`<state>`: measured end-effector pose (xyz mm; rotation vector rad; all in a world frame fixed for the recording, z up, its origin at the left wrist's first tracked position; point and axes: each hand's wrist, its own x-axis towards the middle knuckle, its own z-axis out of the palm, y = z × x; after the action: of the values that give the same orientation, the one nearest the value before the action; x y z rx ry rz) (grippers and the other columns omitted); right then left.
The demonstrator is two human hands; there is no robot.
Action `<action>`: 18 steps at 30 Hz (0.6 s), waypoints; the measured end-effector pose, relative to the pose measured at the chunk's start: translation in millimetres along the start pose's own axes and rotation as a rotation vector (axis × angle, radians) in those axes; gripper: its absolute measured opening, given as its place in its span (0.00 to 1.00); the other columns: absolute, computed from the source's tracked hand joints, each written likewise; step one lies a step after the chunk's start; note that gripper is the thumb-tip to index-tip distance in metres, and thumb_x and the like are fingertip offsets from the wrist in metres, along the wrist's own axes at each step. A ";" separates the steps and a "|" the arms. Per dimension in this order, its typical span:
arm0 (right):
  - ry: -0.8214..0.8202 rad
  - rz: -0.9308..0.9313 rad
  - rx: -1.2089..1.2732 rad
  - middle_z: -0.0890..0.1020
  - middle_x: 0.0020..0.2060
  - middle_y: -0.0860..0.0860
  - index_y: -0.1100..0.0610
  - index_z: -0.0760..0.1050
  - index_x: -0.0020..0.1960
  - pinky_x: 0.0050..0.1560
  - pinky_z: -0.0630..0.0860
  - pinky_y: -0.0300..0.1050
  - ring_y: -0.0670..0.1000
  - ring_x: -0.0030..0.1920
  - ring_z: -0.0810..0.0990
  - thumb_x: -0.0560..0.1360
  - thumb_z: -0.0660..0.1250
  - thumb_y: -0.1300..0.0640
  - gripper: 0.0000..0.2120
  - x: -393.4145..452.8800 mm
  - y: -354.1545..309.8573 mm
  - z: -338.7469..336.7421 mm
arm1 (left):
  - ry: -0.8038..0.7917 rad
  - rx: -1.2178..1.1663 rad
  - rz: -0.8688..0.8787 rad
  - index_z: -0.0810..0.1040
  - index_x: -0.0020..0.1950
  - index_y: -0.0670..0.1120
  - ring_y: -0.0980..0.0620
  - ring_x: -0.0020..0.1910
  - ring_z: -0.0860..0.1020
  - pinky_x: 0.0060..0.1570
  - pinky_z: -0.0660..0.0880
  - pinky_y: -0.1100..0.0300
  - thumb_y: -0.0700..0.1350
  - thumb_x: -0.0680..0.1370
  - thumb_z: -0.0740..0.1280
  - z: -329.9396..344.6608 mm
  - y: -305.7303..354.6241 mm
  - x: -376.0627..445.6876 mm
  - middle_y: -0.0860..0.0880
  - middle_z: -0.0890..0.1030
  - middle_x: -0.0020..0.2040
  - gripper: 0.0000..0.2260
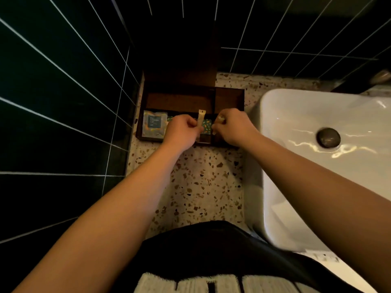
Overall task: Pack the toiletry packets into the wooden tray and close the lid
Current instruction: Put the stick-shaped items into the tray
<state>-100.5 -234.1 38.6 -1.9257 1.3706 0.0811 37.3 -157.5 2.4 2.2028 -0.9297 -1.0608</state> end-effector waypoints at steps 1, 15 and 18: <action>-0.020 0.015 0.003 0.82 0.54 0.57 0.58 0.79 0.61 0.44 0.72 0.44 0.57 0.52 0.81 0.80 0.66 0.55 0.12 4.3 -2.1 0.6 | -0.016 0.009 -0.025 0.83 0.46 0.41 0.55 0.38 0.77 0.37 0.69 0.59 0.47 0.78 0.74 2.1 1.1 3.4 0.48 0.81 0.39 0.09; -0.143 0.074 -0.269 0.75 0.51 0.57 0.62 0.72 0.62 0.42 0.73 0.46 0.56 0.45 0.76 0.79 0.67 0.61 0.13 43.2 -22.5 13.3 | -0.103 0.253 -0.166 0.77 0.35 0.46 0.41 0.40 0.80 0.38 0.76 0.50 0.42 0.77 0.72 19.6 -4.9 39.3 0.43 0.78 0.37 0.11; -0.120 0.048 -0.345 0.77 0.56 0.58 0.60 0.74 0.61 0.45 0.78 0.51 0.60 0.50 0.79 0.77 0.69 0.63 0.13 44.5 -22.5 17.9 | -0.108 0.259 -0.169 0.78 0.38 0.46 0.43 0.40 0.79 0.39 0.76 0.50 0.44 0.76 0.74 21.8 -4.2 40.7 0.44 0.78 0.38 0.09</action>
<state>-56.6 -255.0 17.7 -2.1276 1.3911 0.4763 39.7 -189.2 -31.4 2.4935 -0.9902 -1.2053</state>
